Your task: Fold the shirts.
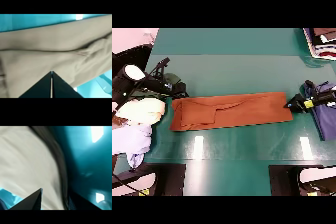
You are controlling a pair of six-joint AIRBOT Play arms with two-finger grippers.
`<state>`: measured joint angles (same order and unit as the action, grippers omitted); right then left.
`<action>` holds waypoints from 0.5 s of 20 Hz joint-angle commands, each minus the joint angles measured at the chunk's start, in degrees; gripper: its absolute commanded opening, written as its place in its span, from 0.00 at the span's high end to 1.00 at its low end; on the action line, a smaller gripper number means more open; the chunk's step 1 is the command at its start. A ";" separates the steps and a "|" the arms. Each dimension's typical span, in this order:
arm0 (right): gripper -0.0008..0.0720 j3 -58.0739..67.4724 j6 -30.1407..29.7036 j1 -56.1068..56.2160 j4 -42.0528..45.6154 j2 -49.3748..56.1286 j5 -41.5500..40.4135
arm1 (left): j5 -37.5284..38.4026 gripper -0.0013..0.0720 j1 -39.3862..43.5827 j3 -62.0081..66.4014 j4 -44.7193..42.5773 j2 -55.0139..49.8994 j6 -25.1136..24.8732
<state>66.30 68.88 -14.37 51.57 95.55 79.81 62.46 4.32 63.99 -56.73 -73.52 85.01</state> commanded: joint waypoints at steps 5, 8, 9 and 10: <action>0.96 4.98 -3.82 5.49 -2.03 0.96 1.36 | -9.51 0.95 12.87 1.01 1.27 -5.16 2.21; 0.97 11.19 -1.44 7.61 -2.10 -3.65 5.33 | -9.66 0.95 18.49 6.64 1.33 -12.04 2.23; 0.97 13.11 -0.35 8.61 -2.10 -6.08 6.05 | -9.70 0.95 20.09 8.74 1.36 -14.56 2.80; 0.97 14.84 0.63 10.01 -2.16 -8.41 6.29 | -9.75 0.95 21.62 10.78 1.38 -17.18 3.37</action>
<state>76.29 67.07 -7.01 50.11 91.79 83.02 53.84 21.26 70.17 -55.44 -84.77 87.24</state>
